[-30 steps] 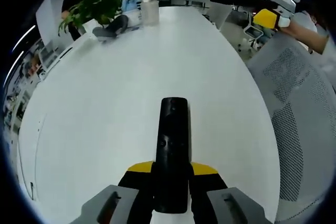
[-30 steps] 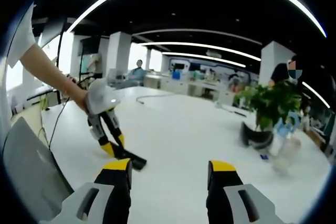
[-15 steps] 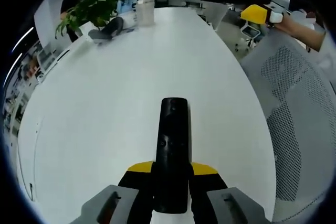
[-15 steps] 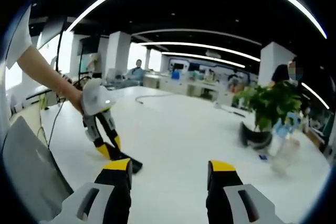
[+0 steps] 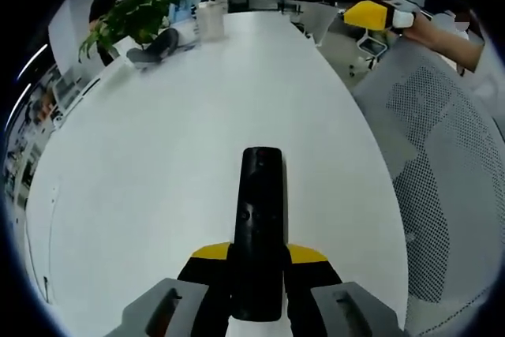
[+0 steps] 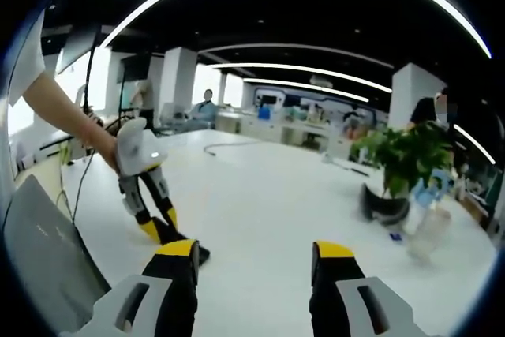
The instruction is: Press the specified remote control buttons in sequence, fully releasing each button before pressing the next.
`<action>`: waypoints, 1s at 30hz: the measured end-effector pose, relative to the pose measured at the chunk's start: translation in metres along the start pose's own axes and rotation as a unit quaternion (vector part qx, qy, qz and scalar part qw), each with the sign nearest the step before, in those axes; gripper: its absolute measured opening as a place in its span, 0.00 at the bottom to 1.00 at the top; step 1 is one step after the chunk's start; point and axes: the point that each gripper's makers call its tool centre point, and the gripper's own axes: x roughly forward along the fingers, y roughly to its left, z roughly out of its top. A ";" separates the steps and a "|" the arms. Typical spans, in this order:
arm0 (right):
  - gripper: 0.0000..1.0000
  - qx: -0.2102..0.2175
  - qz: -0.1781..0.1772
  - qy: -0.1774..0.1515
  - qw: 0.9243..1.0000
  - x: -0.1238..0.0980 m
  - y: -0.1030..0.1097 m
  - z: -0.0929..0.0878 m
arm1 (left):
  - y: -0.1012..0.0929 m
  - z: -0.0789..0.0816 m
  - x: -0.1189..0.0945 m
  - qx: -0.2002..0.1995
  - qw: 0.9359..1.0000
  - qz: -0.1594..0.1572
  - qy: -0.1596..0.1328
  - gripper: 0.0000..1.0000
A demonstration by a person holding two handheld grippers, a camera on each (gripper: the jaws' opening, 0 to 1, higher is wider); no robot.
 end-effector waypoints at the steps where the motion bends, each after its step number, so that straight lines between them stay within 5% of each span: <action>1: 0.55 0.000 0.000 0.000 1.000 0.000 0.000 0.000 | -0.001 0.000 0.000 0.000 1.000 0.000 -0.001 0.24; 30: 0.53 -0.005 0.007 0.008 1.000 0.001 0.003 -0.003 | -0.023 0.001 0.000 -0.002 1.000 -0.003 -0.017 0.24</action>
